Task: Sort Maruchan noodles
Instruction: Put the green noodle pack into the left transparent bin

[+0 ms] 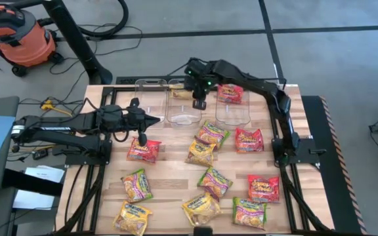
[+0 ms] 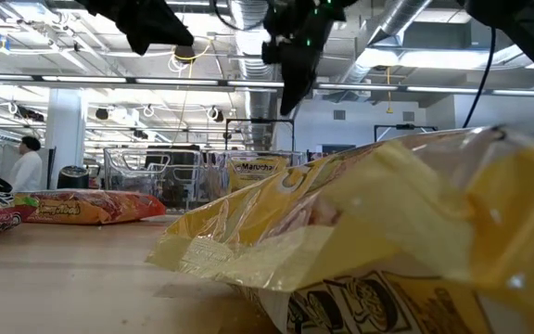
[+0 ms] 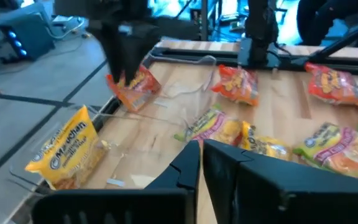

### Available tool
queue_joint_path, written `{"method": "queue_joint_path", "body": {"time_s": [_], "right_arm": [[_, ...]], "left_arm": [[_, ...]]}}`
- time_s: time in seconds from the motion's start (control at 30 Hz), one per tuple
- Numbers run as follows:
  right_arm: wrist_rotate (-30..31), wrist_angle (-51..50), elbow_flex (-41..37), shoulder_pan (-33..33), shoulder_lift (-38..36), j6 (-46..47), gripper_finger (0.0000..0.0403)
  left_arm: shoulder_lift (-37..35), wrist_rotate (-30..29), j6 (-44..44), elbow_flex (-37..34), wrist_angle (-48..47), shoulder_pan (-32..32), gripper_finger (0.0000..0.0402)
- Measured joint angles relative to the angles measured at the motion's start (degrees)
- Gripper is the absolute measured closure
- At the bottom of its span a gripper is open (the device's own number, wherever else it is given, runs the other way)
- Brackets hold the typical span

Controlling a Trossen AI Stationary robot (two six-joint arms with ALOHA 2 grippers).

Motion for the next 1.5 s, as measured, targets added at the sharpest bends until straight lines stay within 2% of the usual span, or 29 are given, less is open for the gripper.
{"method": "queue_joint_path", "body": {"time_s": [0.23, 0.5, 0.73, 0.93, 1.13, 1.3, 1.5], "right_arm": [[0.0, -9.3, 10.2, 6.3, 0.0, 5.1, 0.0300], [0.6, -13.2, 9.1, 13.9, -7.4, 15.0, 0.0300], [6.6, -13.2, 9.1, 20.4, -13.6, 23.0, 0.0300], [7.8, -14.4, 9.1, 25.3, -17.2, 27.7, 0.0300], [9.7, -17.1, 9.1, 30.7, -19.0, 29.1, 0.0300], [13.5, -20.4, 8.6, 35.0, -18.7, 31.9, 0.0300], [13.7, -20.5, 5.5, 39.4, -18.3, 32.0, 0.0300]], "left_arm": [[-0.1, 4.9, 1.8, 2.1, -1.4, 0.9, 0.0328], [-0.1, 4.1, 2.0, 10.9, -11.9, 2.5, 0.0252], [0.0, 4.1, 1.5, 20.1, -22.8, 2.5, 0.0235], [0.0, 10.2, -6.7, 26.0, -37.4, 2.5, 0.0235], [-0.3, 19.4, -20.1, 27.3, -51.2, 2.5, 0.0235], [-0.4, 22.1, -32.7, 24.1, -60.1, 2.5, 0.0235], [-1.5, 23.0, -38.8, 15.9, -60.8, 2.5, 0.0235]]}}
